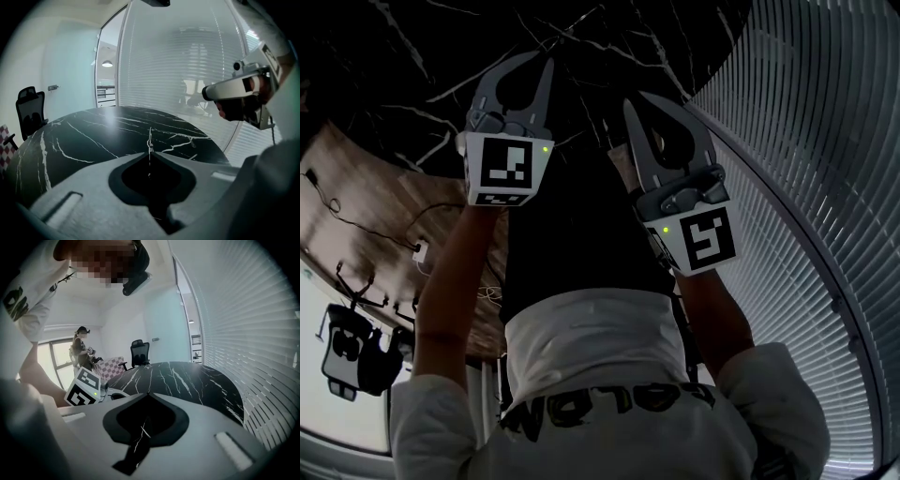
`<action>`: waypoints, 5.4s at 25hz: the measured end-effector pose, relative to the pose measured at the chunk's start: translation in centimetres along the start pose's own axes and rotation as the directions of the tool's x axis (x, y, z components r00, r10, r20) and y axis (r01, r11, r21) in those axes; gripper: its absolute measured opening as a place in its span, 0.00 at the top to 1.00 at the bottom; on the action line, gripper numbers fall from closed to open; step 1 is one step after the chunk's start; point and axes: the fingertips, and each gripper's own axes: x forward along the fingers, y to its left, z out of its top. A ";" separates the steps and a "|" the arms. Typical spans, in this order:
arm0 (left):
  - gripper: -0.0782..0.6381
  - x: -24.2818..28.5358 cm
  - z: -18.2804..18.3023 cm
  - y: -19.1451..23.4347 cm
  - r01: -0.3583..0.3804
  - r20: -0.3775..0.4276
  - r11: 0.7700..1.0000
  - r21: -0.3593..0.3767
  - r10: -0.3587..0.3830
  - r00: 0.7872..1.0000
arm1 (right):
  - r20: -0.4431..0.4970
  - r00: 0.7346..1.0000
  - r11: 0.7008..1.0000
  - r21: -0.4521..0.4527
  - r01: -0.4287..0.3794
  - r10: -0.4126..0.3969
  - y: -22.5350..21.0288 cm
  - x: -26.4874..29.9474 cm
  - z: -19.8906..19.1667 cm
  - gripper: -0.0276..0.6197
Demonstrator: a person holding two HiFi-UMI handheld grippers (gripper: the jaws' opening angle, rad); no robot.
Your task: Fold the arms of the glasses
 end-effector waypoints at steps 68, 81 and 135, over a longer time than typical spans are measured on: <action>0.88 -21.7 22.7 -6.3 0.070 0.137 0.958 -0.279 -0.032 0.990 | 0.155 0.988 0.976 -0.218 0.009 0.025 5.5 -12.3 17.2 0.95; 0.88 -21.9 22.5 -8.9 0.156 0.122 0.947 -0.282 -0.126 0.985 | 0.178 0.984 0.981 -0.190 0.035 -0.001 5.2 -11.1 17.9 0.95; 0.88 -20.6 20.8 -7.3 0.120 0.085 0.961 -0.248 -0.102 0.991 | 0.127 0.987 0.994 0.033 -0.100 0.095 4.1 -10.0 16.2 0.95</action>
